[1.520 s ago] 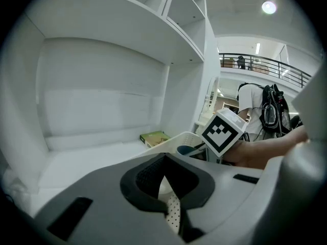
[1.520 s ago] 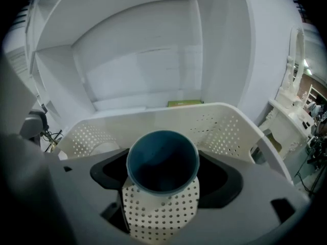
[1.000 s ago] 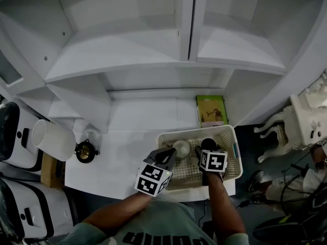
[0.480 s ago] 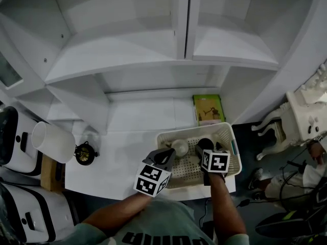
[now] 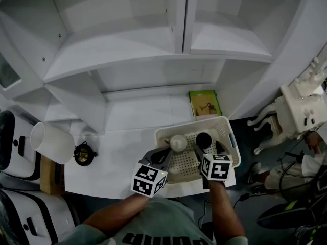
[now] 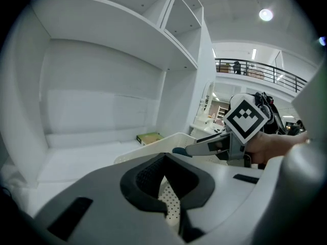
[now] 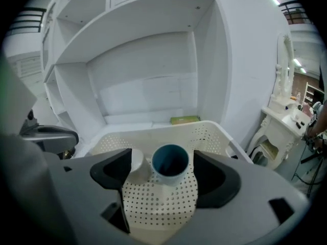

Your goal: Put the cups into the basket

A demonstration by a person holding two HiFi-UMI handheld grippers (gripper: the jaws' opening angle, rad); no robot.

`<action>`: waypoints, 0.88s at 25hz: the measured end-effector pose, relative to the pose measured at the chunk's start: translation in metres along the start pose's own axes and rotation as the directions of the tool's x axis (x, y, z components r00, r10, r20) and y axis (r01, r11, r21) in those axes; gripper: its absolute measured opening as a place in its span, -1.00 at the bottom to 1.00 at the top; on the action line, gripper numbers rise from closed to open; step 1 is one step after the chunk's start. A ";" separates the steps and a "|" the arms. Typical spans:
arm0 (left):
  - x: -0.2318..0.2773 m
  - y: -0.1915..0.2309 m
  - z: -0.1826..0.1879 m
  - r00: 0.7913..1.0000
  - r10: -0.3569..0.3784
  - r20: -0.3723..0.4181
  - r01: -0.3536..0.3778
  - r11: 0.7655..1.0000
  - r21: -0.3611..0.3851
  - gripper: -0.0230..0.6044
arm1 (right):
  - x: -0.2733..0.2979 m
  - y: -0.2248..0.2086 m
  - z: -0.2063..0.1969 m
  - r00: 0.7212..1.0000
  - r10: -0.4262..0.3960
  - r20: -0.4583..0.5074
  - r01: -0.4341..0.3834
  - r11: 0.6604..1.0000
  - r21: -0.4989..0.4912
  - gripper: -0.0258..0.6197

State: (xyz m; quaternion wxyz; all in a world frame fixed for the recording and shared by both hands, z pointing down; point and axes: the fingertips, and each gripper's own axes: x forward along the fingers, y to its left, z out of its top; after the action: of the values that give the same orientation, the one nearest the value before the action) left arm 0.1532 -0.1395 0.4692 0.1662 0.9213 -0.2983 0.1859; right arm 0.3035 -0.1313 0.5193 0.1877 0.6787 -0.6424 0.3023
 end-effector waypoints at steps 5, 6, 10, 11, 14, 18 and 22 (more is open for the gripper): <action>-0.015 0.005 -0.004 1.000 -0.011 0.020 0.011 1.000 0.013 -0.91 | -0.030 0.027 -0.002 0.998 0.010 0.070 -0.011 1.000 0.019 0.24; -0.018 0.007 -0.005 1.000 -0.016 0.022 0.016 1.000 0.017 -0.91 | -0.034 0.035 -0.003 0.997 0.010 0.080 -0.012 1.000 0.019 0.24; -0.035 0.013 -0.011 0.999 -0.036 0.026 0.036 0.999 0.026 -0.91 | -0.051 0.068 -0.016 0.995 0.009 0.098 -0.011 1.000 0.019 0.24; -0.040 0.015 -0.011 0.999 -0.039 0.031 0.038 0.999 0.030 -0.91 | -0.054 0.077 -0.019 0.995 0.011 0.100 -0.013 1.000 0.017 0.24; -0.054 0.021 -0.009 0.998 -0.044 0.050 0.042 0.998 0.041 -0.91 | -0.061 0.102 -0.025 0.994 0.014 0.105 -0.014 1.000 0.002 0.22; -0.075 0.031 -0.010 0.997 -0.039 0.067 0.035 0.998 0.056 -0.91 | -0.067 0.127 -0.035 0.993 0.001 0.117 0.001 1.000 -0.018 -0.03; -0.097 0.042 -0.017 0.997 -0.030 0.066 0.025 0.997 0.069 -0.91 | -0.074 0.149 -0.040 0.990 0.002 0.142 0.000 1.000 -0.015 -0.63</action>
State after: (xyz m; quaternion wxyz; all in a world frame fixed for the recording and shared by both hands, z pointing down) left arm 0.0504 -0.1168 0.4491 0.1271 0.9362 -0.2844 0.1626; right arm 0.1500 -0.0648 0.4810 0.1464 0.6969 -0.6566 0.2487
